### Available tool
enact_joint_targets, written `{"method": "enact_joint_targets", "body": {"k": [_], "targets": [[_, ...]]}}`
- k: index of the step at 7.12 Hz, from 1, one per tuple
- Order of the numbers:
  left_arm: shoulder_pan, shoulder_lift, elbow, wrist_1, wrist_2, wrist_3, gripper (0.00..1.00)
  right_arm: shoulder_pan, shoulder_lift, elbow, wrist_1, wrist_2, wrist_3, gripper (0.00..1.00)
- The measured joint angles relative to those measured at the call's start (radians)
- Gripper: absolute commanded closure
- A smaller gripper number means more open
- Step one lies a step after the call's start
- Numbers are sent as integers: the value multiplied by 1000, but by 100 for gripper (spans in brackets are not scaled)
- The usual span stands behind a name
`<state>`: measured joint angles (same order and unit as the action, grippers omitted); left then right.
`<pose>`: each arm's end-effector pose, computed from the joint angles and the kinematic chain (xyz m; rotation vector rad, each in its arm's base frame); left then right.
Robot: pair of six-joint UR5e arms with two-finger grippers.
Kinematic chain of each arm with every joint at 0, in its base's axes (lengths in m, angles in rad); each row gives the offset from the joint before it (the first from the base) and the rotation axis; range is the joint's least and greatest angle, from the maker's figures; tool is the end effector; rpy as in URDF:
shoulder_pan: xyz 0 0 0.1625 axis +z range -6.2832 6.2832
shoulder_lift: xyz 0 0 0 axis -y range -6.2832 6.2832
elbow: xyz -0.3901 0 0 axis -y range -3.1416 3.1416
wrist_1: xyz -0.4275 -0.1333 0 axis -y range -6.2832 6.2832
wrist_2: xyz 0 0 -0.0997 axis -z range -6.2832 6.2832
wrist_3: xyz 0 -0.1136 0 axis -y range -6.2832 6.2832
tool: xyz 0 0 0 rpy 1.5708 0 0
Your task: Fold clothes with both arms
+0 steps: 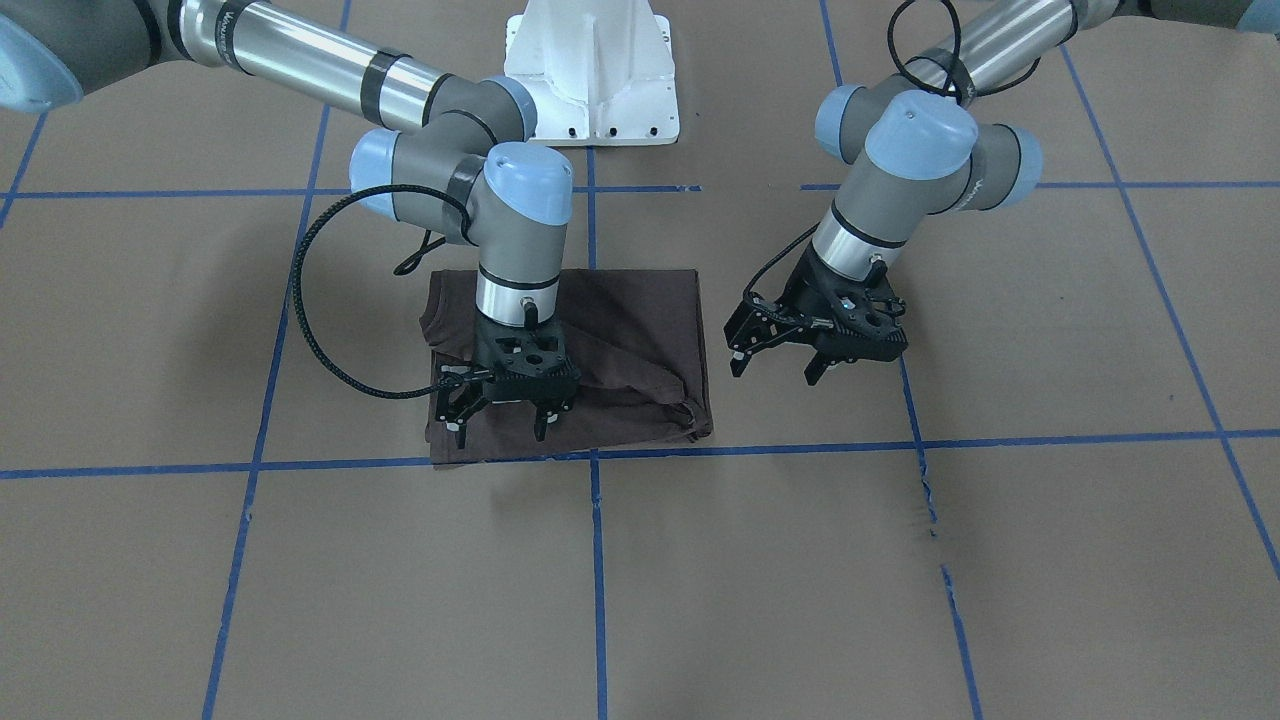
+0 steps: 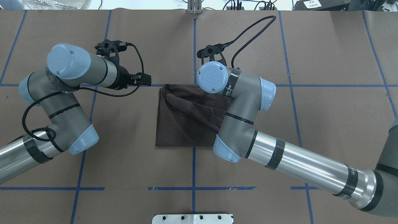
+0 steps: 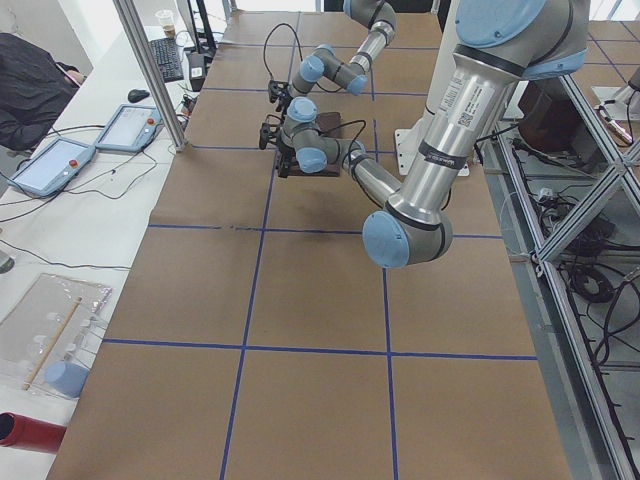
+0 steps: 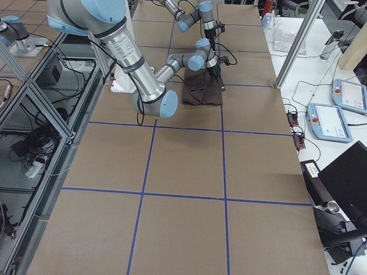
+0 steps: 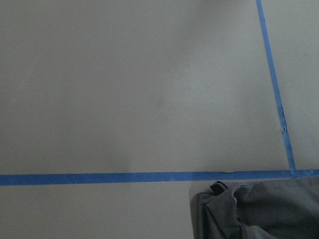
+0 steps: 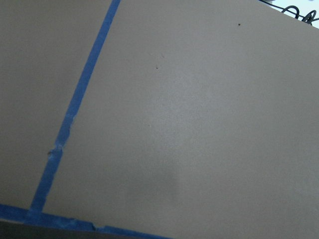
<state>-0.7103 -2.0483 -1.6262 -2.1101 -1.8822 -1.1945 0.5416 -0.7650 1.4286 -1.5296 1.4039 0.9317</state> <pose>0.4590 -0.5247 0.2559 0.3090 1.0548 -0.1328 -0.5785 -0.5256 0.1901 0.5242 -0.4951 -0.0344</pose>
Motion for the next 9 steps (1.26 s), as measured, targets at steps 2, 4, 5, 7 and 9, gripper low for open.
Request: {"method": "enact_joint_targets", "body": {"k": [2,4,5,7,9], "targets": [[1,3,-2,-3,0,-15,0,-80,-15,135,-165,-50,13,3],[2,3,-4,-5,0,-26,0,-186,-42,174,-225,-146,34,23],[2,3,-6,-5,0,-29,0,-224,-60,177,-231,-178,38,32],[2,3,-7,-5,0,-31,0,-263,-86,177,-235,-200,35,35],[2,3,-7,-5,0,-31,0,-271,-80,179,-235,-198,27,35]]}}
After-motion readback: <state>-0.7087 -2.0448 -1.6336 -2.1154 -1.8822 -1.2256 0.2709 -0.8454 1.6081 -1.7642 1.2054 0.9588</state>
